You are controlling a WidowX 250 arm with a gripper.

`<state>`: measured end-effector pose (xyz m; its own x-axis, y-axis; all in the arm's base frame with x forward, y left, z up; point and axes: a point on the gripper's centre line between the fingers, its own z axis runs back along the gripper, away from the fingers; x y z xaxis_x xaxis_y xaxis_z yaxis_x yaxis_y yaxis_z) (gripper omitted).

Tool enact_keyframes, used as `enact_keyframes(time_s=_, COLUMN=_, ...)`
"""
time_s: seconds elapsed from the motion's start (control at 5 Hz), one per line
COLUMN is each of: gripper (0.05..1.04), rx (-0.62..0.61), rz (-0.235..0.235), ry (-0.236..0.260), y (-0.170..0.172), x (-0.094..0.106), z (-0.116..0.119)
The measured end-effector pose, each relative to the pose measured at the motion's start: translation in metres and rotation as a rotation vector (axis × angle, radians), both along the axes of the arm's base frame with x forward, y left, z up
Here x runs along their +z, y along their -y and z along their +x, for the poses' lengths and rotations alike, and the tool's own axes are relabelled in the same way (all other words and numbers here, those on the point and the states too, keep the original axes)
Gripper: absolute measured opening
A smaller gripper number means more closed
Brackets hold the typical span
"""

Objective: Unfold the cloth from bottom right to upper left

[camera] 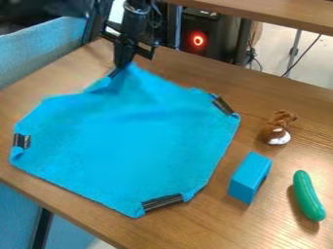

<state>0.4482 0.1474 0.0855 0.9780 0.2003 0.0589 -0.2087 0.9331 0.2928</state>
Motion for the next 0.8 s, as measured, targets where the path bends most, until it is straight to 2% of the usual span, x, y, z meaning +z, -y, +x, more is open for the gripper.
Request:
enact_keyframes(time_s=0.2, gripper=0.051, rx=0.013, rz=-0.006, ry=0.002, y=-0.007, x=-0.001, z=0.01)
enact_keyframes(time_s=0.4, gripper=0.072, rx=0.027, rz=0.0, ry=0.034, y=-0.018, x=0.007, z=0.013)
enact_keyframes(time_s=0.6, gripper=0.214, rx=0.021, rz=-0.015, ry=0.032, y=-0.019, x=-0.01, z=0.012)
enact_keyframes(time_s=0.8, gripper=0.474, rx=0.02, rz=-0.021, ry=0.122, y=-0.017, x=-0.002, z=0.004)
